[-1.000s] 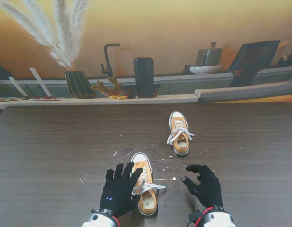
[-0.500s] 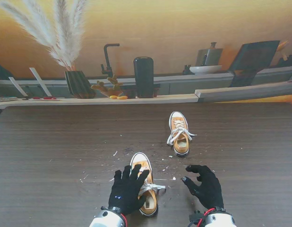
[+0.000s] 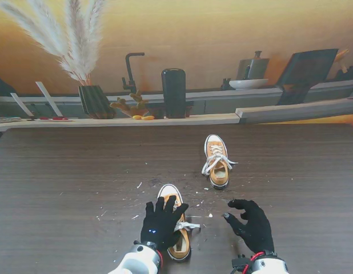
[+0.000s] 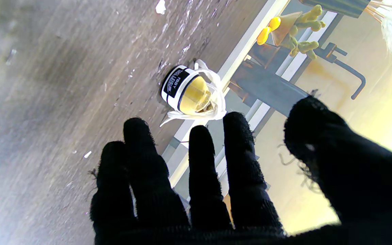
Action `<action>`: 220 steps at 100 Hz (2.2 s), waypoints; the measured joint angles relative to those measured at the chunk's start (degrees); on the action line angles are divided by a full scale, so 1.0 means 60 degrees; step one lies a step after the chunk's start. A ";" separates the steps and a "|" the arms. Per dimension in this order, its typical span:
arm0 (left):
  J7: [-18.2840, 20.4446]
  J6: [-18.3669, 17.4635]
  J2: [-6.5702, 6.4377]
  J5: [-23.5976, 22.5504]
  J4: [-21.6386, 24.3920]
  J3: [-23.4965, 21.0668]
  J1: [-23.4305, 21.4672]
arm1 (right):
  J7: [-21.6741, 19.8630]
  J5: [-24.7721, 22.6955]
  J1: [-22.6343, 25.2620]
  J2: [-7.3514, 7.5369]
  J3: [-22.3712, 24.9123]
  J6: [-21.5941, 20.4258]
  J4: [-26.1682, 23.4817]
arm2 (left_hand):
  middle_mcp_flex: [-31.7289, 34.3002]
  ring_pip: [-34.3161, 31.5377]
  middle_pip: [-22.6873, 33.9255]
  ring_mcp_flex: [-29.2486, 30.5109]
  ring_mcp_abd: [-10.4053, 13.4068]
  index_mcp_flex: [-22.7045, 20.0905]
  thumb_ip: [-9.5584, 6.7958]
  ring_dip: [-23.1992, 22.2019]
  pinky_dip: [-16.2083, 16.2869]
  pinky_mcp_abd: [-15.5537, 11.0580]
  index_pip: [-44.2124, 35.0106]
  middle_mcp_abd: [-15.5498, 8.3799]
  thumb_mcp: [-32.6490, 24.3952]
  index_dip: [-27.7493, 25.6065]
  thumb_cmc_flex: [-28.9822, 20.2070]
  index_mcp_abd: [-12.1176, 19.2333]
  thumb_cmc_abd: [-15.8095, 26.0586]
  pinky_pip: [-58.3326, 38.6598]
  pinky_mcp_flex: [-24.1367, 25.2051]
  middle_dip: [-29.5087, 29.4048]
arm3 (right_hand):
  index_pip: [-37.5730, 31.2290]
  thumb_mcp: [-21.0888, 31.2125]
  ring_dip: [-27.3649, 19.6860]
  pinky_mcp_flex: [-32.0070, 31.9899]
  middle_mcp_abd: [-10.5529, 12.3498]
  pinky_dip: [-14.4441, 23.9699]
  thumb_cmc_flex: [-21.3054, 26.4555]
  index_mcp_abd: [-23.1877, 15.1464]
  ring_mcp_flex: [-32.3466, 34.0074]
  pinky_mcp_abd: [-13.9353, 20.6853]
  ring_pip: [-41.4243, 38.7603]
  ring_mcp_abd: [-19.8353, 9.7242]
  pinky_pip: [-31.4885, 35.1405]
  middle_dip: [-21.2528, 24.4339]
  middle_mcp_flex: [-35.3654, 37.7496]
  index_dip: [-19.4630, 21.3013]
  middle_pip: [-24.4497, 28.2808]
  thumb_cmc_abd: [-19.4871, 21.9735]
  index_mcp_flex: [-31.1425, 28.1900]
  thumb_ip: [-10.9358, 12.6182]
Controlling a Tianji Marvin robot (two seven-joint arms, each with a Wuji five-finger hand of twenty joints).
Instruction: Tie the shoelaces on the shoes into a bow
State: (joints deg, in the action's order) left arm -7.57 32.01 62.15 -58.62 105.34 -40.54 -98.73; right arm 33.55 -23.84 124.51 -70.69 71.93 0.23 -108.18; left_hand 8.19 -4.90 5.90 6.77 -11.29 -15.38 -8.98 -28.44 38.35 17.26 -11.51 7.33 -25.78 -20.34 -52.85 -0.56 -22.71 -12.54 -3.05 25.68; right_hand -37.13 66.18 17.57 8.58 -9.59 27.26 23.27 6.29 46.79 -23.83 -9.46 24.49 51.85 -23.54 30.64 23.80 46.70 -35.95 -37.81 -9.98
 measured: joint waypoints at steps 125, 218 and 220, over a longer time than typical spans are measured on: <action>-0.2868 -0.0748 0.0929 0.1345 -0.1685 -0.0528 0.2117 | -0.0573 0.0133 0.0186 0.0109 -0.0056 -0.0033 -0.0297 | 0.6739 -0.5379 0.3798 0.5636 0.0467 -0.4996 0.2440 -0.4040 -0.2265 -0.0247 -0.7567 -0.1009 -0.3551 -0.4022 -0.1754 0.1846 -0.2102 -1.1144 -0.2761 0.4026 | 0.0242 0.0011 0.0390 0.0253 -0.0098 0.0032 0.0000 0.0000 0.0041 -0.0009 -0.0164 0.0000 0.0111 0.0004 0.0112 -0.0001 -0.0115 0.0131 -0.0306 0.0000; -0.5219 -0.3132 0.3543 0.4115 -0.9604 0.2290 0.7377 | -0.1081 0.0501 -0.0187 0.0135 -0.0083 0.0457 -0.0173 | 0.6947 -0.5110 0.2866 0.5644 0.0479 -0.4501 0.2037 -0.4038 -0.1146 -0.0511 -0.6318 -0.1176 -0.2889 -0.2821 -0.1760 0.1824 -0.2061 -1.0312 -0.2627 0.4724 | 0.0354 0.0011 0.0401 0.0276 -0.0101 0.0032 0.0000 0.0000 0.0089 -0.0010 -0.0164 0.0000 0.0135 0.0004 0.0112 -0.0001 -0.0118 0.0132 -0.0307 0.0000; -0.5180 -0.3132 0.3541 0.4107 -0.9621 0.2335 0.7393 | -0.1088 0.0505 -0.0187 0.0136 -0.0081 0.0449 -0.0173 | 0.6947 -0.5015 0.2758 0.5630 0.0480 -0.4385 0.2037 -0.4038 -0.1044 -0.0639 -0.6226 -0.1176 -0.2888 -0.2726 -0.1759 0.1816 -0.2035 -1.0204 -0.2598 0.4766 | 0.0354 0.0011 0.0401 0.0276 -0.0101 0.0032 0.0000 0.0000 0.0089 -0.0010 -0.0164 0.0000 0.0135 0.0004 0.0112 -0.0001 -0.0118 0.0132 -0.0307 0.0000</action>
State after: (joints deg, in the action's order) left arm -38.65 13.22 83.40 -33.98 47.61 -26.53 -54.37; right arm 27.03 -20.81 123.39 -69.88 71.44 2.93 -109.22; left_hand 49.88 -34.99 22.45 40.55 -8.42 -41.69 3.24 -52.67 32.09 13.43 -48.86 0.27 -43.11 -36.69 -63.41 10.33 -34.92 -73.77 -18.64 54.27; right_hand -35.00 66.24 19.98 10.24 -10.20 27.46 23.27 6.29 47.33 -23.89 -10.45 24.49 52.67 -23.52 31.32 23.80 45.99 -35.16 -39.65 -9.98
